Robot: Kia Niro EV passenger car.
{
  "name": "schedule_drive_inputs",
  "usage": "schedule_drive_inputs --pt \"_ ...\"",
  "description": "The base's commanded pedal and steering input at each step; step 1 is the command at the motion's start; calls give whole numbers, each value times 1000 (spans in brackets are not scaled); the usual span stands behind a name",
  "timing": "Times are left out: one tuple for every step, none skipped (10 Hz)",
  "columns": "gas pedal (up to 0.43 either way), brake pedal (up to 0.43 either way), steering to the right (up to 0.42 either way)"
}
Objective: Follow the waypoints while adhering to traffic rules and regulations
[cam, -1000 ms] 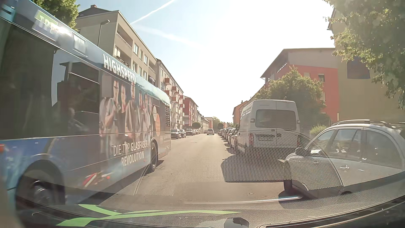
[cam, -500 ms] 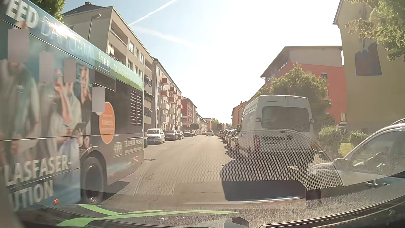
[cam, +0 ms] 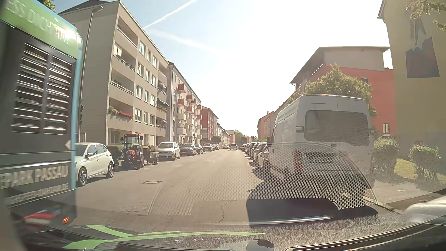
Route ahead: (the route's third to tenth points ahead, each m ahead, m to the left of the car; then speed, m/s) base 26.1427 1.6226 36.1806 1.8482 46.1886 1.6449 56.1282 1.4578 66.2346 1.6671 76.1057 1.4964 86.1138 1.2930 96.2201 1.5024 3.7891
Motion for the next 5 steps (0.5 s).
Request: schedule_drive_inputs --pt "130 0 -45" --pt "130 0 -49" --pt "130 0 -51" --pt "130 0 -48" --pt "138 0 -42"
